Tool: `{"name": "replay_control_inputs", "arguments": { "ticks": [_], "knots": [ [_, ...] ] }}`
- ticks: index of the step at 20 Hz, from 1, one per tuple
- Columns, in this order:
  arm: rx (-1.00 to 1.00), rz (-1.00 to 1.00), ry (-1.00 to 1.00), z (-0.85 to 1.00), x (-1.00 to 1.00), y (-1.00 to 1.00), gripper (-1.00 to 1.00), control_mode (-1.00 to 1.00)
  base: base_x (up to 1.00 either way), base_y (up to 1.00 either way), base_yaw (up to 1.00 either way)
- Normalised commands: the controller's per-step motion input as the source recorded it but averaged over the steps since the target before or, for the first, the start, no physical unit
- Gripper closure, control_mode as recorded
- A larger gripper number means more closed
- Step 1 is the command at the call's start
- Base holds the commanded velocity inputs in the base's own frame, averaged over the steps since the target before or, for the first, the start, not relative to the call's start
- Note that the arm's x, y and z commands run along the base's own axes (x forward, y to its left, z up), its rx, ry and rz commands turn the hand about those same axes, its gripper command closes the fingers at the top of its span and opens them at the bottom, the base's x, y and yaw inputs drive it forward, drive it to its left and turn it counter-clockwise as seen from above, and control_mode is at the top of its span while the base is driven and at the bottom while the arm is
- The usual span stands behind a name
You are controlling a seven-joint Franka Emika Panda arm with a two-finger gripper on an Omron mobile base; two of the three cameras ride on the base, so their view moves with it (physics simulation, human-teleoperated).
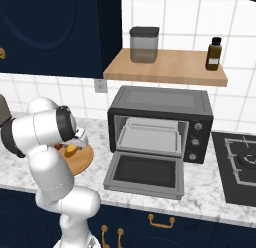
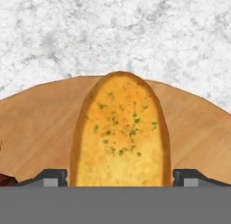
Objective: Pick up the kebab skewer and baguette bread, and place them inside the toaster oven. Close the toaster oven door and start by setting the timer.
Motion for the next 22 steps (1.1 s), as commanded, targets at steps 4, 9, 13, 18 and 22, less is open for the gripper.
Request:
{"name": "replay_control_inputs", "arguments": {
  "ticks": [4, 9, 13, 18, 22],
  "knots": [
    [0.0, 0.0, 0.0, -0.18, 0.0, 0.0, 1.0, -1.0, 0.0, 0.0, 0.0],
    [0.0, 0.0, 0.0, -0.03, 0.0, 0.0, 1.0, -1.0, 0.0, 0.0, 0.0],
    [0.0, -0.01, 0.0, 0.04, -0.12, -0.03, 1.0, -1.0, 0.0, 0.0, 0.0],
    [0.01, -0.07, 0.0, 0.68, -0.34, -0.18, 1.0, -1.0, 0.0, 0.0, 0.0],
    [0.01, -0.14, 0.0, 0.91, -0.39, -0.04, 1.0, -1.0, 0.0, 0.0, 0.0]
  ]
}}
